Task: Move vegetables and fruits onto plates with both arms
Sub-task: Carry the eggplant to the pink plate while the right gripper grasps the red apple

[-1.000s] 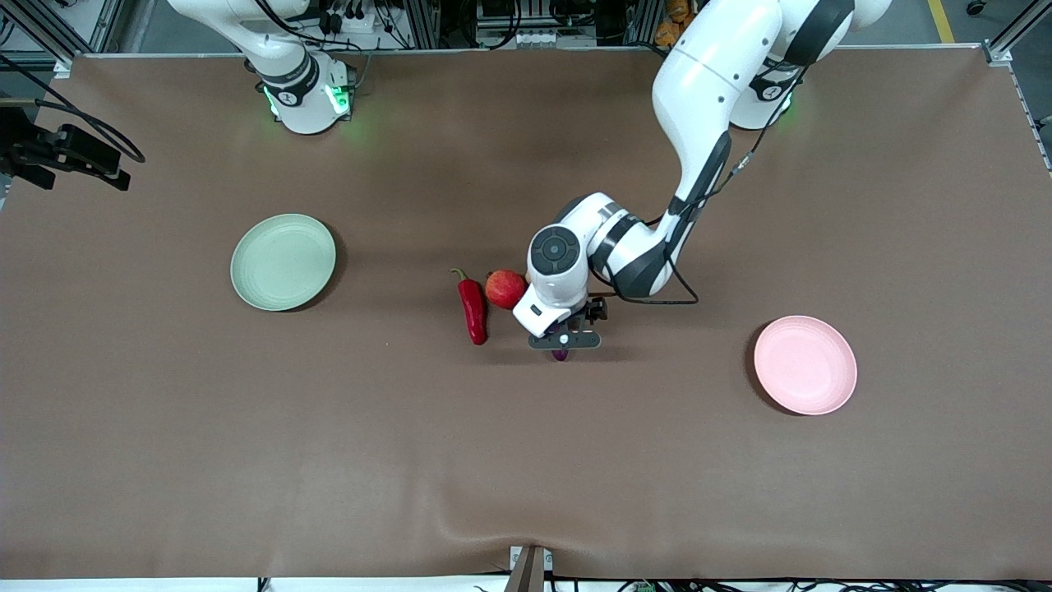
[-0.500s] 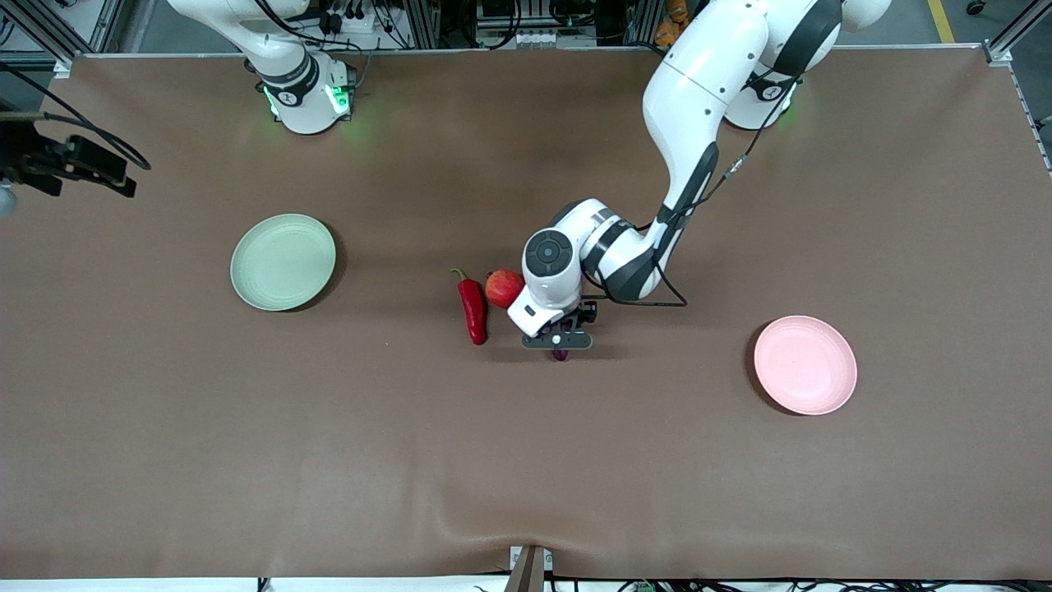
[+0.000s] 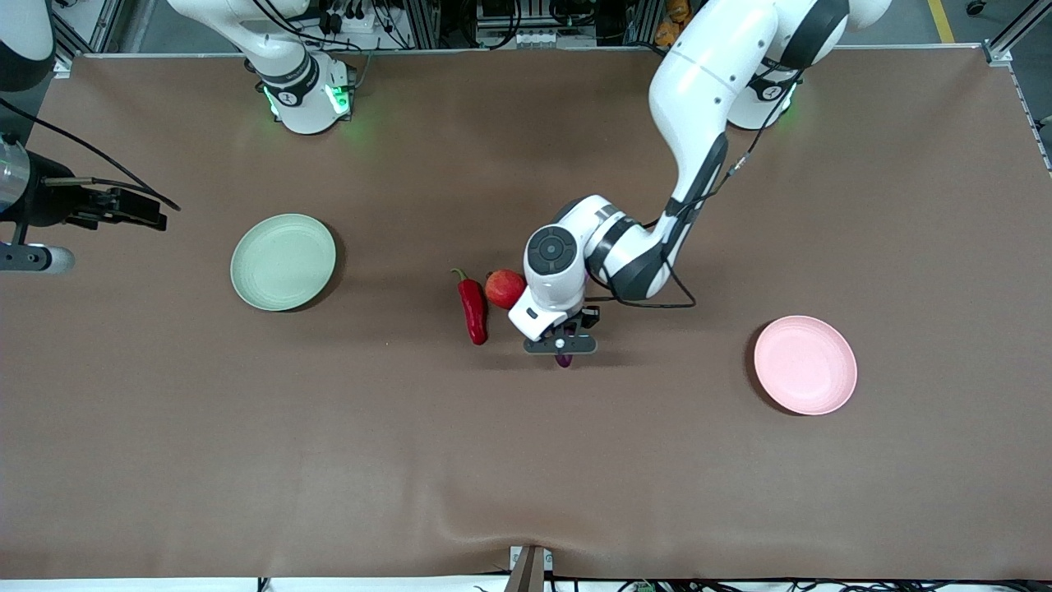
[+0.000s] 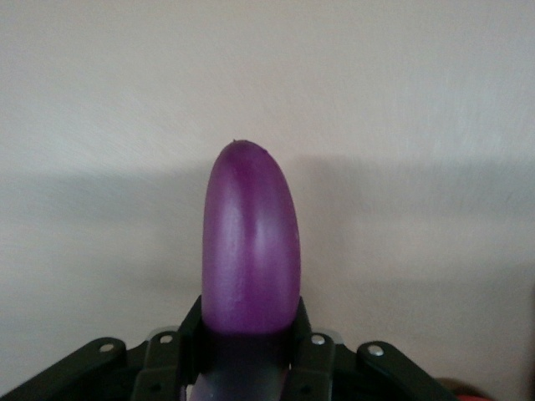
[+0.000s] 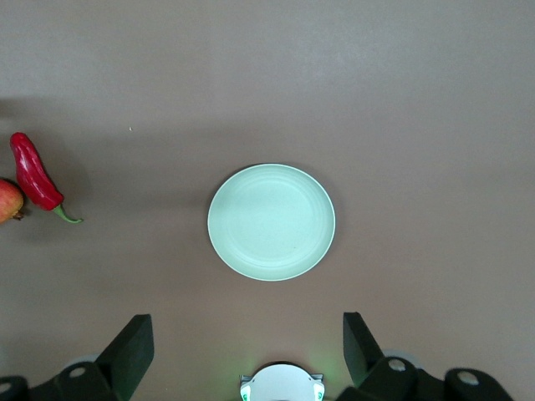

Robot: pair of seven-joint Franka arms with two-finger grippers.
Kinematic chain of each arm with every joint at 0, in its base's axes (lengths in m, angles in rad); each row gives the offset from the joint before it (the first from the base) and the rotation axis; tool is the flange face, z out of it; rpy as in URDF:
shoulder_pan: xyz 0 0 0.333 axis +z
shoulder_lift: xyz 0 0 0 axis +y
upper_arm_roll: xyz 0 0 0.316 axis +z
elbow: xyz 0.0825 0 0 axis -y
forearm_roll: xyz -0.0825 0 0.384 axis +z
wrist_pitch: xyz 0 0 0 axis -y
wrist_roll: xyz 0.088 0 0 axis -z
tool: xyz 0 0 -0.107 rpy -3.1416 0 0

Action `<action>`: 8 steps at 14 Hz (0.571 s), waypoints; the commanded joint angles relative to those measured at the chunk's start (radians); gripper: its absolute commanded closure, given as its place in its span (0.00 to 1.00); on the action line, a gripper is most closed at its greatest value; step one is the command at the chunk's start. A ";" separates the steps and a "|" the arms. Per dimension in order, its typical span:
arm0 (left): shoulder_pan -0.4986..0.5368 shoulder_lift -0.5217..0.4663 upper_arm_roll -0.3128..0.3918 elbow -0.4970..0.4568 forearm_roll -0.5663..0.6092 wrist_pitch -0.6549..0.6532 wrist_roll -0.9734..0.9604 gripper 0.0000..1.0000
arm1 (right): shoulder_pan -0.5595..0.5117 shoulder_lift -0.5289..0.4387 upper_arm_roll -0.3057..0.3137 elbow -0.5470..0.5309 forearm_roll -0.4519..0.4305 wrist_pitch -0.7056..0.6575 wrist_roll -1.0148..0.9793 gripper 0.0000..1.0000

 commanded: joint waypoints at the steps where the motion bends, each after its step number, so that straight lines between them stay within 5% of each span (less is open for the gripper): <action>1: 0.055 -0.112 0.001 -0.019 0.020 -0.051 -0.006 1.00 | 0.040 0.009 0.009 0.019 0.046 -0.003 0.134 0.00; 8: 0.303 -0.183 0.004 -0.027 0.069 -0.124 0.078 1.00 | 0.238 0.108 0.010 0.017 0.149 0.099 0.582 0.00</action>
